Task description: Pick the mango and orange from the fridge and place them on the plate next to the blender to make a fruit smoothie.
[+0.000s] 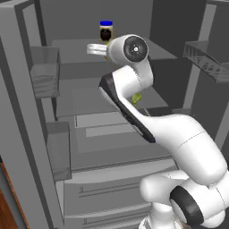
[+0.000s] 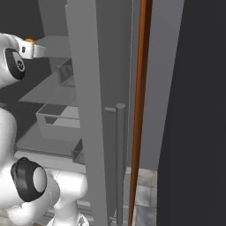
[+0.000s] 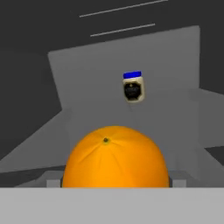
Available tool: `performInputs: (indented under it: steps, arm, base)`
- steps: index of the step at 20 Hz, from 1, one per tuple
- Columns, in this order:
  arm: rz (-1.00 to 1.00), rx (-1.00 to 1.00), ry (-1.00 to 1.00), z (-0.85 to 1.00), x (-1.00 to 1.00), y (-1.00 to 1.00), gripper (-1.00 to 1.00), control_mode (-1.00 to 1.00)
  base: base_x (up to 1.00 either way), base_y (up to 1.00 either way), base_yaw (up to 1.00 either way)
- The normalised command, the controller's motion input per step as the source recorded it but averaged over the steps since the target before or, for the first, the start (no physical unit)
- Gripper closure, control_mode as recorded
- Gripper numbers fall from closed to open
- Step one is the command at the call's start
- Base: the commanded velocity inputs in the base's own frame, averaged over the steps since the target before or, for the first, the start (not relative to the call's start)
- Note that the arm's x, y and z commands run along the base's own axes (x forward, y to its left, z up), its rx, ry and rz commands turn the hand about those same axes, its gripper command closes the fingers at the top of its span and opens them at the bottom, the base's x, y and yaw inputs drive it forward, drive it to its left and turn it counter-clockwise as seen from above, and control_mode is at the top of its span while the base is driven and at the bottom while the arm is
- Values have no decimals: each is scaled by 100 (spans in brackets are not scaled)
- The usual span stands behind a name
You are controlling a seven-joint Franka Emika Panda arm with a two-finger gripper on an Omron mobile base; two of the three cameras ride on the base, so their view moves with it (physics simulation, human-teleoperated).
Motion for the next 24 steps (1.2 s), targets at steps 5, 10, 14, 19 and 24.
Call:
performInputs:
  steps: [5, 10, 14, 19, 24]
  arm:
    - [9, 1, 24, 1, -100, -1, 100, -100]
    - [9, 0, 47, -76, -100, -11, 100, -100]
    - [7, -6, 52, -100, -100, -4, 100, -100]
    - [1, -21, 41, -100, -88, -24, 100, -100]
    - [0, -5, 0, -40, -15, -36, 100, -100]
  base:
    - [0, 0, 0]
    - [0, 0, 0]
    - [0, 0, 0]
    - [0, 0, 0]
    - [0, 0, 0]
